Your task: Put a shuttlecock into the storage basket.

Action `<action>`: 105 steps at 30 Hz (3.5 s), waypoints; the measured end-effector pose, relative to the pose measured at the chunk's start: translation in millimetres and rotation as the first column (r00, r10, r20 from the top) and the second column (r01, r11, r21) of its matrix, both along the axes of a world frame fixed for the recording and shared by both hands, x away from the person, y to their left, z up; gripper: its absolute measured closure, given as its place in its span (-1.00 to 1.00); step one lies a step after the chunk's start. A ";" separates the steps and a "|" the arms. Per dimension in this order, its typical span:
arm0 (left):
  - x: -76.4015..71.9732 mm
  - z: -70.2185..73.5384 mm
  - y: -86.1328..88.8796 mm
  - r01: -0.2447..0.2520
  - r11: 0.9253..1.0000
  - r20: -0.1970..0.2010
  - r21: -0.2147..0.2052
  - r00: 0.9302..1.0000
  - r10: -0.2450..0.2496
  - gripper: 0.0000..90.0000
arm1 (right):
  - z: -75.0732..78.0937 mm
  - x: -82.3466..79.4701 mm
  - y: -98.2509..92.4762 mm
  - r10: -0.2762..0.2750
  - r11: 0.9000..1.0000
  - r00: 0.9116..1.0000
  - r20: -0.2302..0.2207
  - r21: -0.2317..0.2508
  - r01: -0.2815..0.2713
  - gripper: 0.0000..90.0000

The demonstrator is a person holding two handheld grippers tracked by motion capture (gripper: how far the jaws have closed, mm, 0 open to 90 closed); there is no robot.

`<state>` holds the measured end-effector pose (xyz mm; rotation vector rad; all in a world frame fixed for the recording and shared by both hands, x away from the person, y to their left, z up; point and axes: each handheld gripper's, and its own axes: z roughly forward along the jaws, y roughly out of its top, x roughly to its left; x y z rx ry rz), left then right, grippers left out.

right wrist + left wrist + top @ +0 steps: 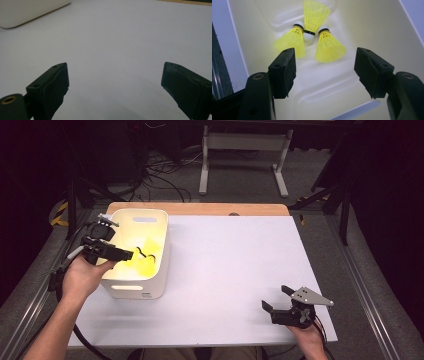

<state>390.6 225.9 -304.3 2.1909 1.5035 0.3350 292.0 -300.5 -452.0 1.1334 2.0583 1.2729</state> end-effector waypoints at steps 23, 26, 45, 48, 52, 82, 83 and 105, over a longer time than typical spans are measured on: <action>-7.9 4.2 29.6 -0.061 0.998 0.010 -0.005 0.998 0.061 -0.22 | -1.1 0.7 1.0 0.000 1.000 1.000 -0.009 -0.001 0.000 -0.82; -8.8 4.0 34.0 -0.070 0.998 0.009 0.000 0.998 0.070 -0.21 | -1.3 1.0 0.9 0.000 1.000 1.000 -0.011 -0.001 0.000 -0.82; -16.8 3.5 66.3 -0.146 0.989 0.018 -0.019 0.989 0.147 -0.21 | -2.6 2.0 2.9 0.001 1.000 1.000 -0.021 -0.002 -0.001 -0.82; -17.6 2.0 70.3 -0.157 0.987 0.015 -0.023 0.987 0.157 -0.21 | -2.6 2.2 2.8 0.002 1.000 1.000 -0.021 -0.002 -0.002 -0.82; -18.6 -1.1 76.7 -0.170 0.985 0.012 -0.034 0.985 0.170 -0.21 | -2.6 2.4 2.5 0.002 1.000 1.000 -0.020 -0.003 -0.003 -0.82; -34.8 -14.0 97.8 -0.221 0.973 0.025 -0.071 0.974 0.223 -0.22 | -2.5 2.7 2.3 0.002 1.000 1.000 -0.018 -0.002 -0.002 -0.82; -34.8 -14.0 97.8 -0.221 0.973 0.025 -0.071 0.974 0.223 -0.22 | -2.5 2.7 2.3 0.002 1.000 1.000 -0.018 -0.002 -0.002 -0.82; -45.6 -42.2 106.7 -0.247 0.964 -0.001 -0.099 0.969 0.249 -0.20 | -1.6 1.7 2.1 0.004 1.000 1.000 -0.012 0.000 -0.004 -0.82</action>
